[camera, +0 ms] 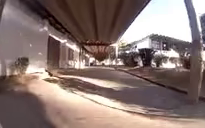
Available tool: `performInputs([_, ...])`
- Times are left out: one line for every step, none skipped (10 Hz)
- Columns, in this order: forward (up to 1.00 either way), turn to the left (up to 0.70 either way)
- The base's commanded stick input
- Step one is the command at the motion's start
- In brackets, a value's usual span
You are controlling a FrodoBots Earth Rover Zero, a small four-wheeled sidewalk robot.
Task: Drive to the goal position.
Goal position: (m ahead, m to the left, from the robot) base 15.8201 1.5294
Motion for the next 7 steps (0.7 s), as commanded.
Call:
performInputs([0.85, 0.00])
performInputs([0.85, 0.00])
performInputs([0.85, 0.00])
performInputs([0.85, 0.00])
performInputs([0.85, 0.00])
performInputs([0.85, 0.00])
performInputs([0.85, 0.00])
